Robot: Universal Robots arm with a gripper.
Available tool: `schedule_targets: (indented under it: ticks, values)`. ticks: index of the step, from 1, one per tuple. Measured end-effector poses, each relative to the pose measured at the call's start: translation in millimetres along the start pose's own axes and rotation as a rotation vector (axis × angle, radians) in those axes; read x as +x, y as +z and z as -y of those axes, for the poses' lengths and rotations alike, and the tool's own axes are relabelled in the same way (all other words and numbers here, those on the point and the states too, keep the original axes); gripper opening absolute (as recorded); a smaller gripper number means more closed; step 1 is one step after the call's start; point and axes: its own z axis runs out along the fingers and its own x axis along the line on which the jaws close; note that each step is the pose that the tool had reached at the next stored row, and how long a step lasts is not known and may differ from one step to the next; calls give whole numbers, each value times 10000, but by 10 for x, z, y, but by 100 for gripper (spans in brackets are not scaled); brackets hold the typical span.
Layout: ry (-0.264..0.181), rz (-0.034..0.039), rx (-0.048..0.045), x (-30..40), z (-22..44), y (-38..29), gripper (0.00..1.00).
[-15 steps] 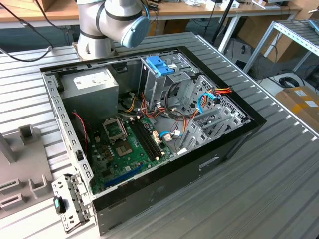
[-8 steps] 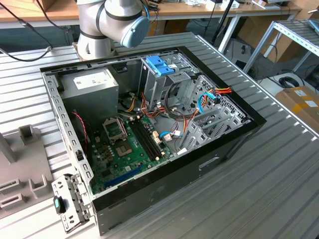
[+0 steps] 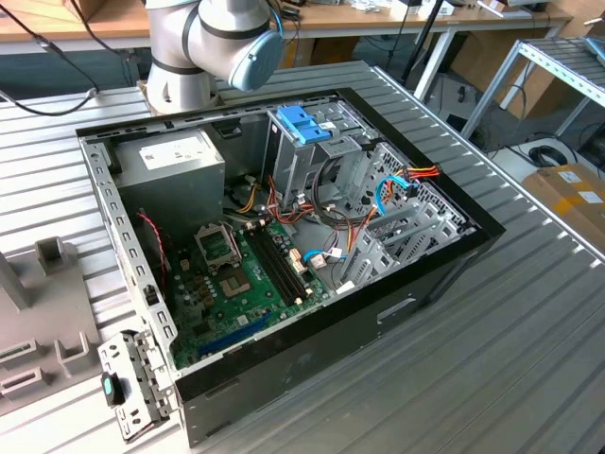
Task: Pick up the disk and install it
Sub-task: 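Pick up the disk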
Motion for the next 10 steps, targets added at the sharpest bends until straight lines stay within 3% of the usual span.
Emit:
schedule_targets:
  ticks: [10]
  values:
    - [0,0,0,-2,-3,-70,37]
